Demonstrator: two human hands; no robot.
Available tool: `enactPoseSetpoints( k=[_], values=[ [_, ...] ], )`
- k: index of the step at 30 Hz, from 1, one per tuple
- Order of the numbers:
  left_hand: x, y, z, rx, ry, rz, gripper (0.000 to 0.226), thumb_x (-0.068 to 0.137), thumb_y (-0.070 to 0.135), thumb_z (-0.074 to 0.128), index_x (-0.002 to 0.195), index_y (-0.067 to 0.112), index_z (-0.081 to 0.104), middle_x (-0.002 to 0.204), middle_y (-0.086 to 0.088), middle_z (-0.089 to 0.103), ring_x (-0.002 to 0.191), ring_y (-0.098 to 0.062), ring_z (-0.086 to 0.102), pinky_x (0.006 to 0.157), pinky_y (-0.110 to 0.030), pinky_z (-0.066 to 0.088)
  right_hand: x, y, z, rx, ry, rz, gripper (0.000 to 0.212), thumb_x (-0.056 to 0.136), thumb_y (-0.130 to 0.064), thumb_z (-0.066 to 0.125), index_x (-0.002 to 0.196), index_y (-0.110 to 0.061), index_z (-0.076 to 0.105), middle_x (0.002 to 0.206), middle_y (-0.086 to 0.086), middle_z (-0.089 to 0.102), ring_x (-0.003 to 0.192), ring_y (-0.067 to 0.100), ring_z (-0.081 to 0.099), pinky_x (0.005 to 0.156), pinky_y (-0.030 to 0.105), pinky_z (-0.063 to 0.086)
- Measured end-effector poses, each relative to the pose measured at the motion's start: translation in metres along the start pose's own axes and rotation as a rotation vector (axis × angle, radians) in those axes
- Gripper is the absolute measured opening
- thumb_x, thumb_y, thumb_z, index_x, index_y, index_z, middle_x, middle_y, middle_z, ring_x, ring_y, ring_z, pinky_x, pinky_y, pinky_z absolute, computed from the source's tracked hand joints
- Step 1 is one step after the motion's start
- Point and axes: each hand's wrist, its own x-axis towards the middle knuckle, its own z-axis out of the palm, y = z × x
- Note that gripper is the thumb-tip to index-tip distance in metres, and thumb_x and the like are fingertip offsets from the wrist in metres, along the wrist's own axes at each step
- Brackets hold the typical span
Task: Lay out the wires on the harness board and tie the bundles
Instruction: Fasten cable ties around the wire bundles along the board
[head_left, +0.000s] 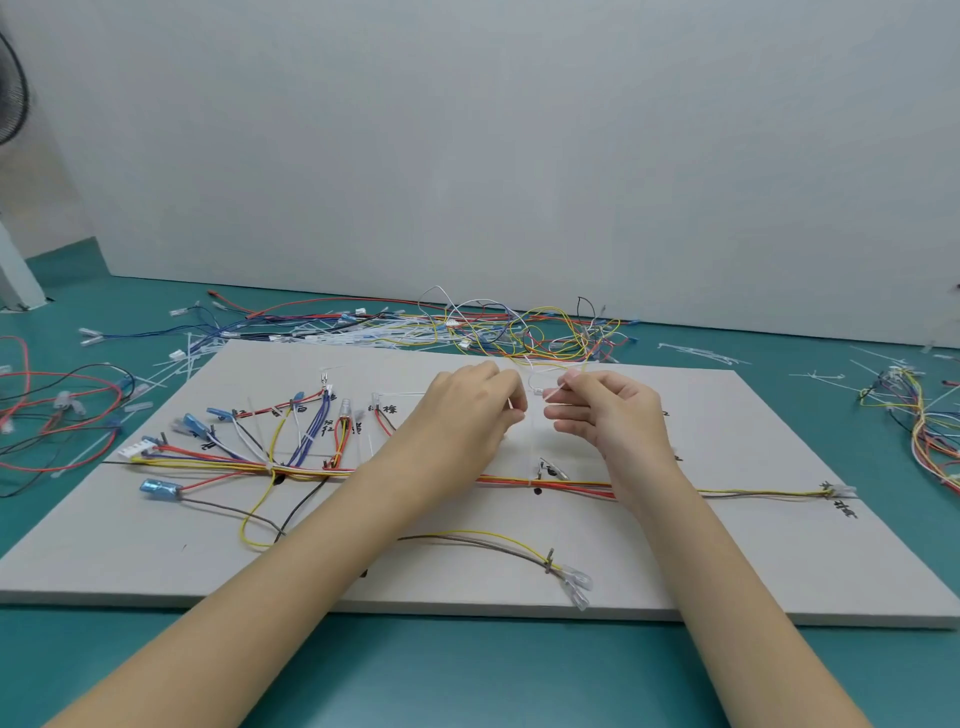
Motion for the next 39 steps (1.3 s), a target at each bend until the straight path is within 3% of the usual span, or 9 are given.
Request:
enactPoseSetpoints(
  k=[4,7,9,13,18,23,27,33,39],
  values=[
    [-0.009,0.004,0.006,-0.053,0.085,-0.013,0.019,0.095,0.036,0.057,0.107,0.021,0.057,0.101,0.006,0.052,0.096,-0.015,0.049,0.087,-0.034,0.038,0.005,-0.005,-0.008,0.042,0.038,-0.017,0.013,0.092,-0.005,0.057,0.083,0.0,0.064,0.07,0.014,0.072,0.058,0.02,0.068,0.055,0.023,0.056],
    [-0.014,0.008,0.012,-0.018,0.111,-0.012,0.02,0.093,0.043,0.057,0.095,0.024,0.06,0.094,0.009,0.051,0.093,-0.015,0.047,0.085,-0.033,0.035,0.013,-0.008,-0.022,-0.092,0.07,-0.053,0.01,0.09,-0.006,0.061,0.086,0.001,0.066,0.058,0.007,0.065,0.049,0.016,0.06,0.048,0.021,0.051],
    [-0.015,0.012,0.016,0.001,0.039,0.007,0.022,0.093,0.045,0.056,0.092,0.025,0.064,0.093,0.009,0.055,0.095,-0.015,0.047,0.085,-0.032,0.032,0.018,-0.004,-0.031,-0.237,0.085,-0.048,0.01,0.091,-0.006,0.058,0.088,0.0,0.066,0.057,0.008,0.061,0.047,0.016,0.057,0.047,0.023,0.05],
    [-0.017,0.017,0.026,-0.019,-0.084,0.042,0.022,0.095,0.043,0.053,0.102,0.027,0.066,0.098,0.007,0.06,0.097,-0.015,0.05,0.085,-0.032,0.035,0.028,0.006,-0.046,-0.778,0.206,-0.113,0.014,0.09,-0.012,0.052,0.085,-0.01,0.065,0.079,0.004,0.066,0.077,0.023,0.06,0.07,0.03,0.045],
    [-0.021,0.02,0.032,-0.149,-0.064,-0.03,0.019,0.095,0.036,0.055,0.104,0.023,0.066,0.092,0.006,0.056,0.097,-0.016,0.051,0.089,-0.035,0.042,0.03,0.008,-0.058,-1.146,0.278,0.025,0.014,0.084,-0.009,0.043,0.083,-0.007,0.057,0.095,0.017,0.064,0.093,0.037,0.052,0.071,0.032,0.041],
    [-0.017,0.023,0.033,-0.138,-0.157,-0.018,0.023,0.1,0.029,0.048,0.111,0.02,0.065,0.103,-0.001,0.054,0.103,-0.02,0.049,0.09,-0.038,0.043,0.033,0.005,-0.062,-1.254,0.261,0.129,0.013,0.089,-0.011,0.045,0.092,-0.006,0.057,0.104,0.018,0.061,0.085,0.032,0.046,0.071,0.03,0.036],
    [-0.015,0.029,0.033,-0.121,-0.161,-0.074,0.022,0.097,0.019,0.043,0.107,0.017,0.063,0.103,-0.004,0.052,0.103,-0.024,0.05,0.089,-0.04,0.043,0.035,0.008,-0.061,-1.231,0.291,0.1,0.019,0.089,-0.012,0.045,0.096,-0.003,0.061,0.1,0.017,0.064,0.085,0.033,0.049,0.07,0.03,0.038],
    [-0.013,0.037,0.033,-0.051,-0.182,-0.154,0.02,0.096,0.02,0.041,0.112,0.018,0.054,0.107,-0.006,0.057,0.103,-0.028,0.051,0.088,-0.04,0.042,0.036,0.013,-0.064,-1.086,0.429,-0.027,0.017,0.093,-0.013,0.046,0.1,0.0,0.056,0.105,0.021,0.061,0.086,0.031,0.044,0.069,0.033,0.033],
    [-0.01,0.04,0.031,-0.088,-0.198,-0.164,0.017,0.094,0.016,0.045,0.108,0.016,0.054,0.104,-0.009,0.056,0.101,-0.03,0.052,0.083,-0.037,0.04,0.037,0.013,-0.067,-1.06,0.397,-0.048,0.021,0.087,-0.003,0.042,0.092,0.001,0.062,0.098,0.021,0.065,0.091,0.037,0.054,0.073,0.034,0.039]
  ],
)
